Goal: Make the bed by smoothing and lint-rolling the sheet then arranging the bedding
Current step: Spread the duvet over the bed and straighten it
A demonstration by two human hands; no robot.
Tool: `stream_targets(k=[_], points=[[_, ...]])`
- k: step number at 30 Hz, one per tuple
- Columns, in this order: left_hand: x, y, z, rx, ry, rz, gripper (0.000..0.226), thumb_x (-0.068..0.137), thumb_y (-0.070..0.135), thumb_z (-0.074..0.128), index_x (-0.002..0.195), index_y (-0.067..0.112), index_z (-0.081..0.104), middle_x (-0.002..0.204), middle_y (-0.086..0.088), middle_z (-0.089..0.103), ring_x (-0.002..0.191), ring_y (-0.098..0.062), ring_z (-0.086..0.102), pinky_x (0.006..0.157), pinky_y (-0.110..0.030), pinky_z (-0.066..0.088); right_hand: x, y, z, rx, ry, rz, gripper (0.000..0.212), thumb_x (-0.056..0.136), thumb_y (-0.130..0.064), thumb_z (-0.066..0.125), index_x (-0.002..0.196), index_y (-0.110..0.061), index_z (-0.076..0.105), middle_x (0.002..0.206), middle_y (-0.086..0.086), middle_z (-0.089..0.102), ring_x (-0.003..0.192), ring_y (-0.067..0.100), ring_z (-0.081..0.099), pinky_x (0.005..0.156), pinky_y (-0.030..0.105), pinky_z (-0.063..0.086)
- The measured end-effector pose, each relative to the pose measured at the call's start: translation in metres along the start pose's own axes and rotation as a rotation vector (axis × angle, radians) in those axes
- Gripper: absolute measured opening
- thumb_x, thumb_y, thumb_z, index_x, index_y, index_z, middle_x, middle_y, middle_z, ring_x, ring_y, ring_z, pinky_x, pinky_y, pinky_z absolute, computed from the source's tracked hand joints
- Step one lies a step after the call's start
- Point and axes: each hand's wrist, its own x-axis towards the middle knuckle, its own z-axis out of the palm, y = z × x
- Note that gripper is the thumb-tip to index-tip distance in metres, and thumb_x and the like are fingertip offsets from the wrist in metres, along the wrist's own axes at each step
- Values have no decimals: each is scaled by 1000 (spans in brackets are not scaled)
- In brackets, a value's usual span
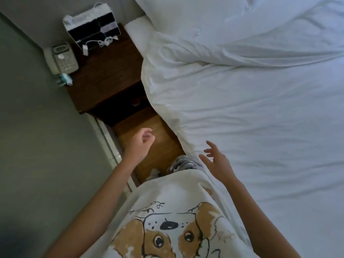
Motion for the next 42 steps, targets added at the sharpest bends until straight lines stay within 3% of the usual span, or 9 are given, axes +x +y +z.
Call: stream_targets(k=[5,14,21,26,29,32,34,38,42], points=[[120,25,-32,64,-140,3,27,98,37,52,123,29,54,113,10,58,108,-11,56,94,-39,51,79,-40,-6,57,14,99,62,92,-48,55,146,-25,34,129,-2,58,114,14,57,92,29,46],[325,65,-31,229,-331,-121,29,98,31,53,125,23,55,111,8,59,107,-12,57,91,-34,50,330,-89,-35,1,-176,196,49,94,-42,56,138,-22,46,129,-1,59,115,16,57,94,30,45],[556,104,4,480,-348,157,37,96,28,55,131,15,53,127,-4,58,116,-20,55,91,-33,43,549,-123,-69,-153,39,80,60,93,-40,59,144,-17,39,146,9,42,134,28,37,105,39,35],[733,142,66,526,-336,448,54,89,24,64,140,17,47,145,-8,45,134,-27,39,107,-33,33,688,-106,-97,-403,286,107,104,79,-56,68,155,-22,5,160,15,11,147,33,9,118,47,7],[812,140,98,807,-423,615,87,81,39,71,152,17,24,157,-12,25,145,-29,21,116,-39,20,741,-78,-103,-490,181,178,114,71,-64,70,154,-20,5,154,14,28,144,33,20,117,50,8],[838,108,121,1117,-494,669,107,71,70,65,151,13,22,149,-19,35,141,-34,27,117,-49,11,754,-47,-70,-598,86,179,87,71,-69,64,140,-21,41,134,11,54,126,32,44,109,42,22],[829,85,131,1167,-519,720,102,67,83,52,140,13,39,131,-20,52,125,-38,45,110,-48,24,752,-33,-46,-606,167,164,71,72,-69,63,126,-23,52,123,9,61,117,31,50,106,39,24],[805,61,137,1036,-353,771,75,76,78,52,108,10,58,99,-19,65,93,-38,60,72,-37,35,745,-23,-26,-547,376,113,52,77,-63,62,112,-25,57,110,5,66,106,29,54,99,36,28],[759,42,127,867,-231,743,66,79,72,55,94,8,59,89,-23,65,85,-40,61,67,-37,33,719,-25,-10,-511,459,51,40,82,-53,63,103,-20,58,99,6,69,93,31,58,84,35,30]])
